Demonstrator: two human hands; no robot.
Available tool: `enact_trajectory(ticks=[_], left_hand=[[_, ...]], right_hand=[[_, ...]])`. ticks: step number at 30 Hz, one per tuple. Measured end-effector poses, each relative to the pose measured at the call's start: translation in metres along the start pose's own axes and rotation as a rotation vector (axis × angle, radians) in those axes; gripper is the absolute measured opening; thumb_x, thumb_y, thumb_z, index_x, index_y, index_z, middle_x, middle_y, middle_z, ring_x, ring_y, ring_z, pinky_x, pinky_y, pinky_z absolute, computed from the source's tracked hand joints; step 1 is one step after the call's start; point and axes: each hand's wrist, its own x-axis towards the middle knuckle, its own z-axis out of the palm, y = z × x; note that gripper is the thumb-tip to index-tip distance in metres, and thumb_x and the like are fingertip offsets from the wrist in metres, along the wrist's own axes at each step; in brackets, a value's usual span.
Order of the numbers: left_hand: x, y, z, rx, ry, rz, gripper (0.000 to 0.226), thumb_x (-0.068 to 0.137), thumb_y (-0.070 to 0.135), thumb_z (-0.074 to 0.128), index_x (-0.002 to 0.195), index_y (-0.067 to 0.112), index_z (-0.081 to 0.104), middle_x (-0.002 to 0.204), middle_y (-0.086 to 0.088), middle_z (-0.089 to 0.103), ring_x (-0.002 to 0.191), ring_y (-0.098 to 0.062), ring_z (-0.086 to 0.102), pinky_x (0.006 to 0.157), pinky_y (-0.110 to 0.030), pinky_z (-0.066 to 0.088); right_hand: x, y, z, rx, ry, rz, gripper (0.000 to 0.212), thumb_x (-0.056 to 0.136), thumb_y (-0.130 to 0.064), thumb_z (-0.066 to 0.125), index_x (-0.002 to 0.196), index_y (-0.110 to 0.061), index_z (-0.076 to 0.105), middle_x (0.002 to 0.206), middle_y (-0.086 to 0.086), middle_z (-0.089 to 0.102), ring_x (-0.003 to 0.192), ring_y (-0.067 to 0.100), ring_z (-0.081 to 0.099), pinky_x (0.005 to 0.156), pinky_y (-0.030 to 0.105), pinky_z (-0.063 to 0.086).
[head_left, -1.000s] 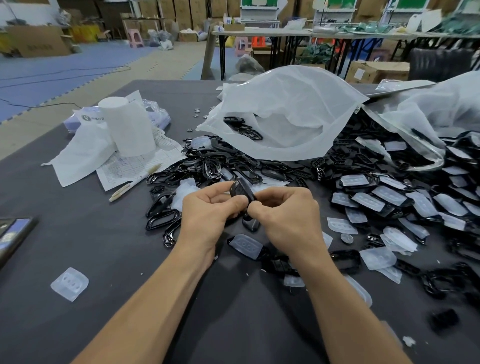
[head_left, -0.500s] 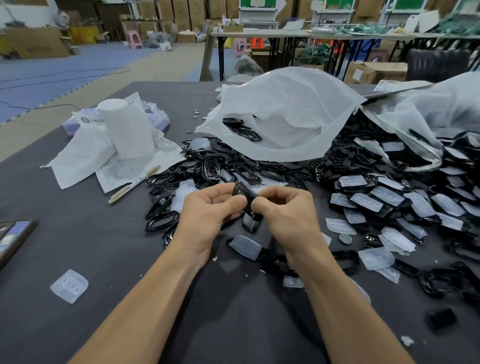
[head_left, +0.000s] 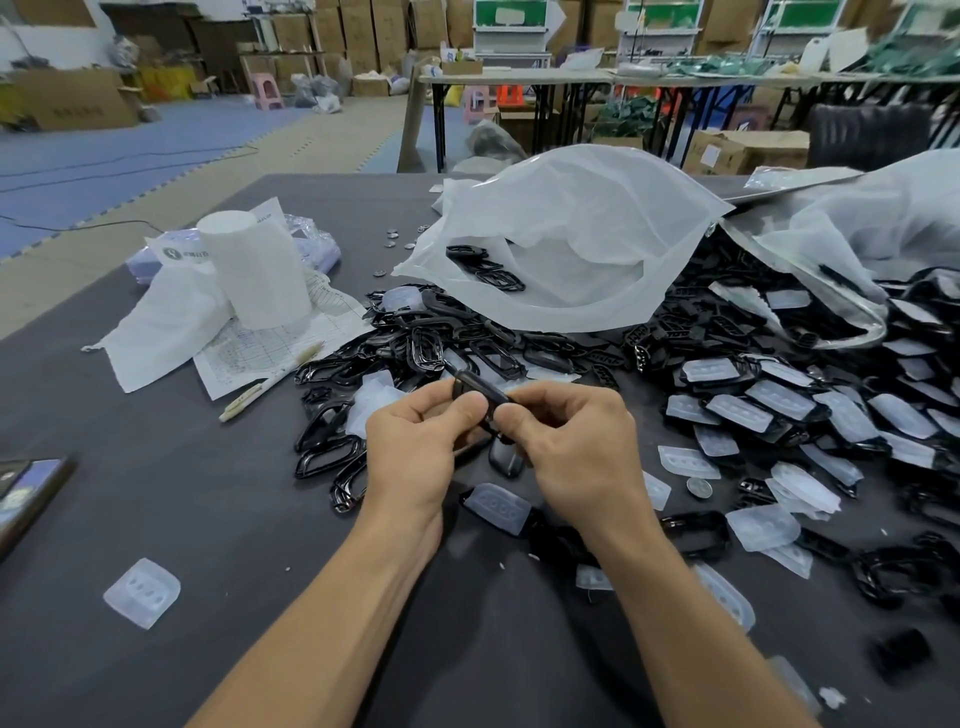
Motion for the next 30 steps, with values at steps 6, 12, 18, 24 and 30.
enact_trajectory(ticks=[6,12,18,24,30], left_hand=[[0.004,0.003,-0.006,0.098,-0.155,-0.046,0.012,0.087,-0.003,0.072,0.084,0.006,0.08,0.07,-0.007,0.073,0.057,-0.011,0.058,0.061,-0.02,0.052],[0.004,0.003,-0.011,0.206,-0.213,0.036,0.022,0.08,-0.007,0.079,0.073,0.014,0.081,0.077,-0.016,0.078,0.065,-0.02,0.072,0.062,-0.028,0.058],[0.005,0.004,-0.015,0.373,-0.236,0.147,0.01,0.068,0.015,0.085,0.074,0.021,0.08,0.076,-0.013,0.078,0.068,-0.021,0.069,0.069,-0.036,0.055],[0.009,0.008,-0.02,0.271,-0.303,-0.008,0.031,0.055,0.03,0.091,0.074,0.009,0.079,0.071,-0.016,0.068,0.061,-0.02,0.058,0.058,-0.024,0.048],[0.005,0.006,-0.012,0.212,-0.215,0.012,0.011,0.075,0.006,0.08,0.08,0.015,0.083,0.079,-0.014,0.078,0.065,-0.019,0.07,0.062,-0.027,0.058]], right_hand=[[0.002,0.001,-0.005,0.004,-0.006,0.044,0.021,0.085,-0.014,0.081,0.072,-0.03,0.078,0.065,-0.007,0.074,0.056,0.005,0.064,0.059,0.025,0.055],[0.003,0.007,-0.007,-0.07,-0.001,0.001,0.012,0.089,-0.014,0.079,0.085,-0.025,0.078,0.077,-0.005,0.075,0.076,0.012,0.069,0.075,0.026,0.056],[0.002,0.009,-0.009,-0.087,-0.024,-0.025,0.017,0.09,-0.014,0.079,0.084,-0.029,0.076,0.077,-0.009,0.074,0.075,0.005,0.068,0.075,0.021,0.054],[0.007,0.01,-0.01,-0.04,-0.091,0.036,0.013,0.094,-0.013,0.073,0.085,-0.023,0.077,0.078,-0.002,0.075,0.076,0.014,0.069,0.079,0.037,0.058],[0.009,0.013,-0.006,-0.054,-0.07,0.01,0.015,0.089,-0.017,0.076,0.079,-0.028,0.073,0.066,-0.011,0.068,0.063,0.005,0.059,0.066,0.028,0.049]])
